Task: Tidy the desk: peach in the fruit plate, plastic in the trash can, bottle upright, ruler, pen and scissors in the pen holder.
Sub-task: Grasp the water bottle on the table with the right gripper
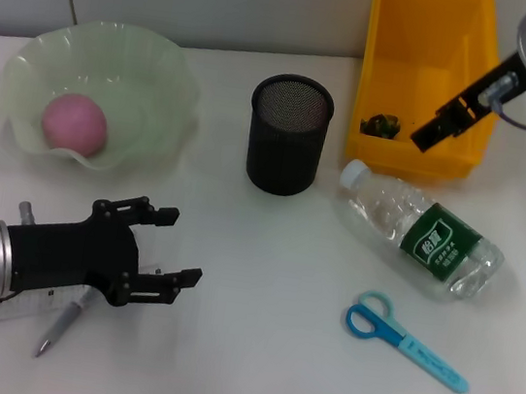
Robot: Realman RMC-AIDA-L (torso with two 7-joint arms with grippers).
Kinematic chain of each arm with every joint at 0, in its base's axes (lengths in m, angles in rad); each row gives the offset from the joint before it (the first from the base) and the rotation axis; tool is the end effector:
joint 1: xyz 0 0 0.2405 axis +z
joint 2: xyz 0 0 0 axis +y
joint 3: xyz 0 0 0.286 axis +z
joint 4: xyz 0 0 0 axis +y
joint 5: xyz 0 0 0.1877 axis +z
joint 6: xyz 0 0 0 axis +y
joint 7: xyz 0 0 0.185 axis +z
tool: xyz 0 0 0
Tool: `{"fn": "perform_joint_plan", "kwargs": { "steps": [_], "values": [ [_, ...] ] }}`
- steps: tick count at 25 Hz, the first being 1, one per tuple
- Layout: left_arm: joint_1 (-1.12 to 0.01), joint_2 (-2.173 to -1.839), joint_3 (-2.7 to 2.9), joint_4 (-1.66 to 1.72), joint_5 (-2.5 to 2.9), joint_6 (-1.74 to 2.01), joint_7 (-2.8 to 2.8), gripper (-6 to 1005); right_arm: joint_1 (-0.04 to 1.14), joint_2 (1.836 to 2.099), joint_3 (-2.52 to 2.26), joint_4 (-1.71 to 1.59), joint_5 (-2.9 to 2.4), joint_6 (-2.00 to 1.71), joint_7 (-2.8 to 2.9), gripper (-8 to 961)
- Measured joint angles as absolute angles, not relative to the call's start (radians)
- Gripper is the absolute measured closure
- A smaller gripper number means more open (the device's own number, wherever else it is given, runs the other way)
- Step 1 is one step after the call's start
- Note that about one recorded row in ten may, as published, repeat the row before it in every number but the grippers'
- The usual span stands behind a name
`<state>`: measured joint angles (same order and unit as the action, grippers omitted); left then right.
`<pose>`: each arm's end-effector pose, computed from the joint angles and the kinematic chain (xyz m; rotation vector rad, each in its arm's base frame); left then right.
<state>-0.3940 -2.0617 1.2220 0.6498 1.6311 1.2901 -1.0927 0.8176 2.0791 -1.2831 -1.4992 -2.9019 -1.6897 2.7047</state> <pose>-0.2684 0.3157 -0.0931 -2.7603 -0.2795 -0.5438 0.1691 0.4123 0.0102 -2.2987 0.7884 -0.5533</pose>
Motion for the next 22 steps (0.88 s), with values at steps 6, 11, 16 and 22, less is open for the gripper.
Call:
{"fn": "perform_joint_plan", "kwargs": {
  "steps": [6, 11, 16, 22],
  "values": [
    [-0.393, -2.06, 1.221, 0.65, 1.633, 1.289, -1.099, 173, 0.83, 2.076, -1.272, -1.483, -2.915, -1.809, 2.703, 119],
    [-0.391, -2.058, 1.218, 0.649, 1.634, 1.288, -1.1, 173, 0.835, 2.071, -1.27, -1.404, -2.916, -1.844, 2.688, 119],
    [-0.392, -2.058, 1.217, 0.651, 1.634, 1.288, -1.095, 173, 0.841, 2.066, -1.267, -1.287, -2.918, -1.786, 2.681, 120],
    [-0.396, -2.059, 1.216, 0.648, 1.635, 1.289, -1.091, 172, 0.839, 2.068, -1.276, -1.206, -2.919, -1.703, 2.683, 120]
  ]
}}
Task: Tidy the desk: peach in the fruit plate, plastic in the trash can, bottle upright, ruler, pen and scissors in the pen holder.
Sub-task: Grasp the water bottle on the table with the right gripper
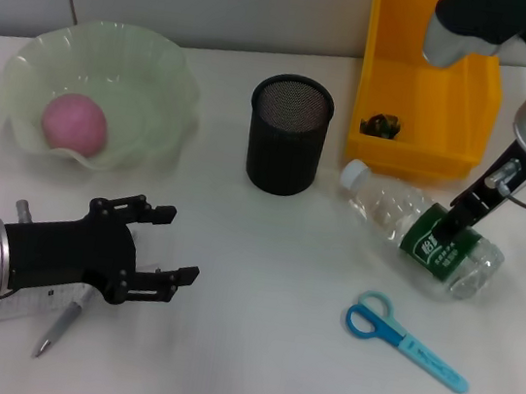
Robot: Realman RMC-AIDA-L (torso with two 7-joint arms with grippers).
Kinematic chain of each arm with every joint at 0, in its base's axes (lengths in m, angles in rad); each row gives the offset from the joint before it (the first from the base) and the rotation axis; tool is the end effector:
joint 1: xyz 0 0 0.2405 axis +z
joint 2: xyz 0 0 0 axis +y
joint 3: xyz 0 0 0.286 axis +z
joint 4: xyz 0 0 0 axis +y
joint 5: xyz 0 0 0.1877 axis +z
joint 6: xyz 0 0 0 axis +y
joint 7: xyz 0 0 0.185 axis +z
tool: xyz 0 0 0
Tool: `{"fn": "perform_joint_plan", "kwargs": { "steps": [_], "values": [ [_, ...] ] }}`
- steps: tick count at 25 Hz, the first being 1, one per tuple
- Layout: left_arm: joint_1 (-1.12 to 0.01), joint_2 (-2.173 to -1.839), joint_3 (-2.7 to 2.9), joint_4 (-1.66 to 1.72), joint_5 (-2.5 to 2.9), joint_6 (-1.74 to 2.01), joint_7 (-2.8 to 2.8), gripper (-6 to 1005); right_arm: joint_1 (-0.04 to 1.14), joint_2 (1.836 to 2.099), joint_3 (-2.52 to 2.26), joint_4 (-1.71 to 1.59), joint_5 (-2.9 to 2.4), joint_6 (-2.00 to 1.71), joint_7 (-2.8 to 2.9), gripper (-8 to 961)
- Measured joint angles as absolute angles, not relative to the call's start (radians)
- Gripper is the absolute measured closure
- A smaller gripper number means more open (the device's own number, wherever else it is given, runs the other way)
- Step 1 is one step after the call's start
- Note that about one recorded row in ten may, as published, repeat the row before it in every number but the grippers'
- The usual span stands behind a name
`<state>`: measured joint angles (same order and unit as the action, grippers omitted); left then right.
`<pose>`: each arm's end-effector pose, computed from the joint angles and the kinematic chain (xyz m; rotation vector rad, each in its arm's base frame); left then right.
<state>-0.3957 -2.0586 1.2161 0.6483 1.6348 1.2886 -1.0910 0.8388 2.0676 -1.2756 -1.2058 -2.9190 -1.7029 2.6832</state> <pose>-0.2699 0.3171 -0.0915 -2.7563 -0.2778 -0.5364 0.2244 0.3944 -0.0146 -2.3297 1.0078 -0.8175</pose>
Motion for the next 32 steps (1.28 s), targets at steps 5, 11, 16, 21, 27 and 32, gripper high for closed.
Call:
{"fn": "perform_joint_plan", "kwargs": {
  "steps": [5, 11, 16, 21, 27, 32],
  "values": [
    [-0.396, -2.059, 1.218, 0.652, 1.636, 1.291, -1.092, 172, 0.84, 2.075, -1.307, -1.155, -2.919, -1.639, 2.694, 120],
    [-0.392, -2.059, 1.217, 0.655, 1.637, 1.295, -1.091, 173, 0.843, 2.077, -1.377, -1.099, -2.919, -1.578, 2.723, 120],
    [-0.391, -2.059, 1.216, 0.654, 1.637, 1.296, -1.091, 172, 0.851, 2.077, -1.388, -1.056, -2.919, -1.547, 2.728, 120],
    [-0.391, -2.06, 1.216, 0.653, 1.637, 1.296, -1.091, 172, 0.86, 2.077, -1.388, -1.012, -2.919, -1.517, 2.728, 119],
    [-0.39, -2.06, 1.216, 0.651, 1.637, 1.296, -1.091, 173, 0.864, 2.077, -1.39, -0.98, -2.919, -1.493, 2.729, 120],
    [-0.39, -2.06, 1.216, 0.649, 1.637, 1.296, -1.091, 173, 0.866, 2.078, -1.39, -0.961, -2.919, -1.476, 2.729, 122]
  ]
}}
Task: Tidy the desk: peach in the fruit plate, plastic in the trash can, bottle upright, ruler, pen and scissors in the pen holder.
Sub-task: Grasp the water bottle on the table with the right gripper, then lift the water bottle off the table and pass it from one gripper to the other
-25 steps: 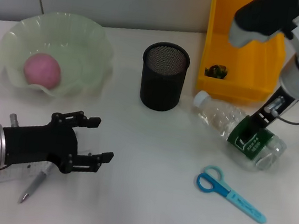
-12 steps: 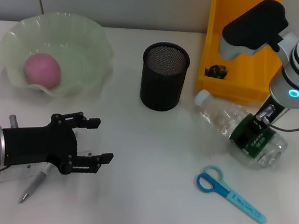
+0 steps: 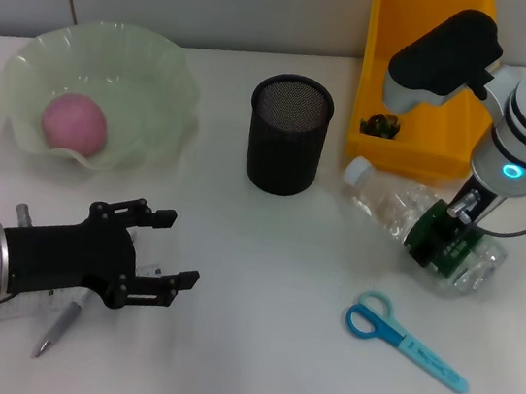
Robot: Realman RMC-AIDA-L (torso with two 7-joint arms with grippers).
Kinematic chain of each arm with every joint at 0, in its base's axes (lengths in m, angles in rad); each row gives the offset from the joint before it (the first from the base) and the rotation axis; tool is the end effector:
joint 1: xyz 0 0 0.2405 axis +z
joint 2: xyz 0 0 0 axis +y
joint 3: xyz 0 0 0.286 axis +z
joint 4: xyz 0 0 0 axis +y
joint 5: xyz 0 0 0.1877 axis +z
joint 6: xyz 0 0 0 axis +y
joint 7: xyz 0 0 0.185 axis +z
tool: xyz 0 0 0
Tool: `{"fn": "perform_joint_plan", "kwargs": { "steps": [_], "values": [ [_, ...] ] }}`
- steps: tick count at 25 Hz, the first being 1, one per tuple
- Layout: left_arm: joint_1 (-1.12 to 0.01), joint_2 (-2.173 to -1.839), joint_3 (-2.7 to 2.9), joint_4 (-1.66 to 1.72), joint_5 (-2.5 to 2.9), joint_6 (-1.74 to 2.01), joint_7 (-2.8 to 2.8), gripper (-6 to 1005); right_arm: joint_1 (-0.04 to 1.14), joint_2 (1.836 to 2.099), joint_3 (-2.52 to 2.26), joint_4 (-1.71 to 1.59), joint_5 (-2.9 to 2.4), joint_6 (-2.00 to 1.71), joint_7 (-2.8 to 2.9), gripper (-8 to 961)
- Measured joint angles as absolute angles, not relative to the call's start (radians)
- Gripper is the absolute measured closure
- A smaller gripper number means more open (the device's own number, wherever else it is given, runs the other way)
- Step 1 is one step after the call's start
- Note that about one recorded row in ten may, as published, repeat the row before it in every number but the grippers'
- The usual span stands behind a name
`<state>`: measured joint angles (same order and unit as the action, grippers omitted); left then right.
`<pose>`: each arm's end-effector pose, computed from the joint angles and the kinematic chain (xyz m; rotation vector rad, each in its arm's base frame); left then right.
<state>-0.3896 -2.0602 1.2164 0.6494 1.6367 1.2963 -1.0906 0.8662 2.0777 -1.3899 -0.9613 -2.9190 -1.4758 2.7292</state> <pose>-0.2705 0.3141 -0.0922 -2.7617 -0.2818 -0.5414 0.2484 0.4029 -0.0516 -2.3069 0.9773 -0.8807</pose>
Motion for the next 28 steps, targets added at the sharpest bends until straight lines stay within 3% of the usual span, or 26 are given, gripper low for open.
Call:
{"fn": "perform_joint_plan", "kwargs": {
  "steps": [28],
  "values": [
    [-0.388, -2.062, 1.216, 0.657, 1.637, 1.3, -1.098, 172, 0.816, 2.085, -1.419, -0.974, -2.864, -1.453, 2.695, 174]
  ]
}}
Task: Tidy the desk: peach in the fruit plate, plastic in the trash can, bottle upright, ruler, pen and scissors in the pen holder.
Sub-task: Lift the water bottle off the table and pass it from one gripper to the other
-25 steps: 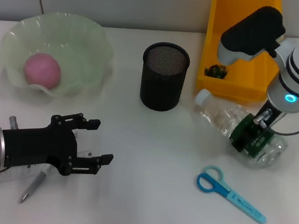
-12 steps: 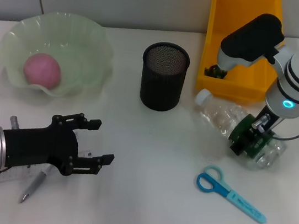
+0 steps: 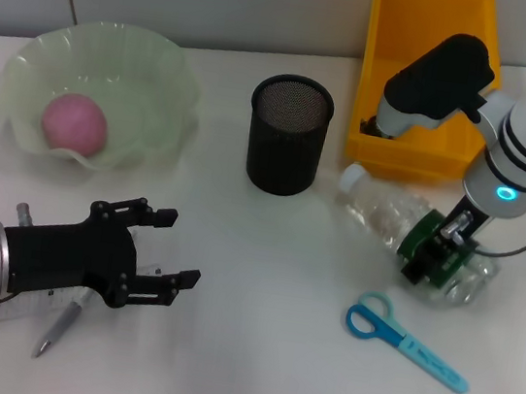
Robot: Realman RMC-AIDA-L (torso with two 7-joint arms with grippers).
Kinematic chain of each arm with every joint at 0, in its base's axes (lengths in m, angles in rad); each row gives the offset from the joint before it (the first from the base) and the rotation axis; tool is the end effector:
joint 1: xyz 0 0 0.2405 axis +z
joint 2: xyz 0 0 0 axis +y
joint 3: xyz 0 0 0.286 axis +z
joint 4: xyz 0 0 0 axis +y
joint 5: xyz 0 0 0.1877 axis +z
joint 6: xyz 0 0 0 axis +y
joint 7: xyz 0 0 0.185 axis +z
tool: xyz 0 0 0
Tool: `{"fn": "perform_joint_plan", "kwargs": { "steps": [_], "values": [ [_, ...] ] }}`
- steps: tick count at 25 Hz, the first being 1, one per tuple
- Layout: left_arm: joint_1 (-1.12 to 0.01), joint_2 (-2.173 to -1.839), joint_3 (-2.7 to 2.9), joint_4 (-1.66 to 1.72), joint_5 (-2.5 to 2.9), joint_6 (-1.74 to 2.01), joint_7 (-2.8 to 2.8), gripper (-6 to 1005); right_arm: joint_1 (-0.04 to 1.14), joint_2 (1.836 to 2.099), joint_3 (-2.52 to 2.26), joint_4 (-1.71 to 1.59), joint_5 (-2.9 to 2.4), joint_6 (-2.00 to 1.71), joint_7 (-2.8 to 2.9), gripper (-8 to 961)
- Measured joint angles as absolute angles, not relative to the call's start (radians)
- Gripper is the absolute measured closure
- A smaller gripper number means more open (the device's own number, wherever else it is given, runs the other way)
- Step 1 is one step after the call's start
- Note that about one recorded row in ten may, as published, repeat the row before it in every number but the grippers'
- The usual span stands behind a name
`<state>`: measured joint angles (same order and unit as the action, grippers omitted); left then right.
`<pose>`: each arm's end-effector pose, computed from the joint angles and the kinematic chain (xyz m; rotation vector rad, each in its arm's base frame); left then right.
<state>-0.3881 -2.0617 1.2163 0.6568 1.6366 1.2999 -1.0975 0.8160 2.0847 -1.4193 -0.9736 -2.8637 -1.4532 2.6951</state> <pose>-0.2689 0.3140 -0.0919 -2.7620 -0.2830 -0.5480 0.2563 0.3901 -0.0635 -2.3688 0.9788 -0.8591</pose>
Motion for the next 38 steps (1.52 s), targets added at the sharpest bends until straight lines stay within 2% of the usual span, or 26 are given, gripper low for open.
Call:
{"fn": "perform_joint_plan", "kwargs": {
  "steps": [16, 21, 22, 25, 27, 35, 38],
  "values": [
    [-0.381, -2.061, 1.147, 0.66, 1.63, 1.363, -1.09, 173, 0.648, 2.078, -1.351, -1.321, -2.71, -1.586, 2.657, 183],
    [-0.376, -2.063, 1.099, 0.661, 1.628, 1.393, -1.076, 172, 0.541, 2.078, -1.307, -1.462, -2.562, -1.596, 2.555, 183],
    [-0.374, -2.064, 1.078, 0.661, 1.627, 1.406, -1.067, 172, 0.47, 2.08, -1.299, -1.521, -2.469, -1.563, 2.479, 183],
    [-0.371, -2.066, 1.043, 0.654, 1.625, 1.433, -1.063, 172, 0.408, 2.081, -1.297, -1.55, -2.384, -1.51, 2.399, 184],
    [-0.365, -2.068, 1.021, 0.65, 1.604, 1.445, -1.062, 172, 0.326, 2.083, -1.299, -1.544, -2.252, -1.405, 2.248, 184],
    [-0.322, -2.064, 1.015, 0.634, 1.405, 1.458, -1.038, 173, 0.233, 2.082, -1.295, -1.357, -1.839, -1.296, 1.785, 183],
    [-0.314, -2.063, 1.014, 0.631, 1.372, 1.47, -1.038, 173, 0.234, 2.08, -1.294, -1.291, -1.776, -1.299, 1.696, 183]
  ]
}}
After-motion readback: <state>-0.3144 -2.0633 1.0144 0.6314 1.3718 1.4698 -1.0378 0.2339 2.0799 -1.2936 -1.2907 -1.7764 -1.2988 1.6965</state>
